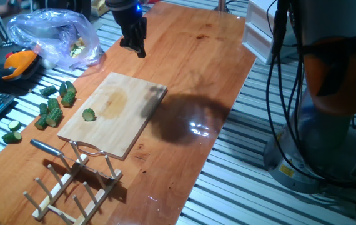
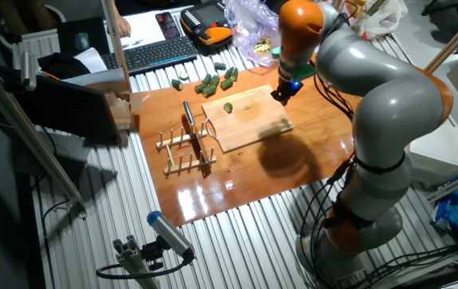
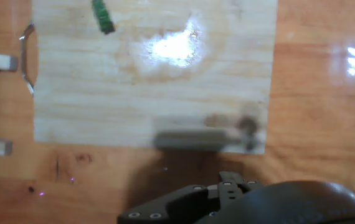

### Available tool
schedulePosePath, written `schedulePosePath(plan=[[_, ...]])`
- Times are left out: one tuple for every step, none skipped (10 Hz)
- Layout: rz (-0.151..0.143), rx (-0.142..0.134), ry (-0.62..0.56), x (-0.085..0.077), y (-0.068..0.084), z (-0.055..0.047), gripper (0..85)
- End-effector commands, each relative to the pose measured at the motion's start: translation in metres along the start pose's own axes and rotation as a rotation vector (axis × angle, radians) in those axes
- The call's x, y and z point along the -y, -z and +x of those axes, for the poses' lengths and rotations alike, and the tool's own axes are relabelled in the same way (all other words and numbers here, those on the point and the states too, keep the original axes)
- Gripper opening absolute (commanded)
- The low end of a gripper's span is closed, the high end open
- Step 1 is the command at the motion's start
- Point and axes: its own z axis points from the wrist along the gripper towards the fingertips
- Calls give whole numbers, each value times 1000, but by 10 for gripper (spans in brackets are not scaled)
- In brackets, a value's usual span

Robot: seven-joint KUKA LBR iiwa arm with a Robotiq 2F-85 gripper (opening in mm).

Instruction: Chop the cucumber into shreds

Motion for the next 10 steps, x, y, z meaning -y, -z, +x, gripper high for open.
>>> schedulePosePath(plan=[[-16, 15, 45, 0, 0, 0, 0], [50, 52, 43, 0, 0, 0, 0], [54, 39, 32, 0, 0, 0, 0], [44, 23, 17, 0, 0, 0, 0], [25, 11, 7, 0, 0, 0, 0], [9, 5, 3, 0, 0, 0, 0], [1, -11, 5, -5, 2, -5, 0], [20, -16, 3, -28, 8, -22, 0], [56, -21, -15, -63, 20, -42, 0], [81, -33, -11, -93, 32, -58, 0]])
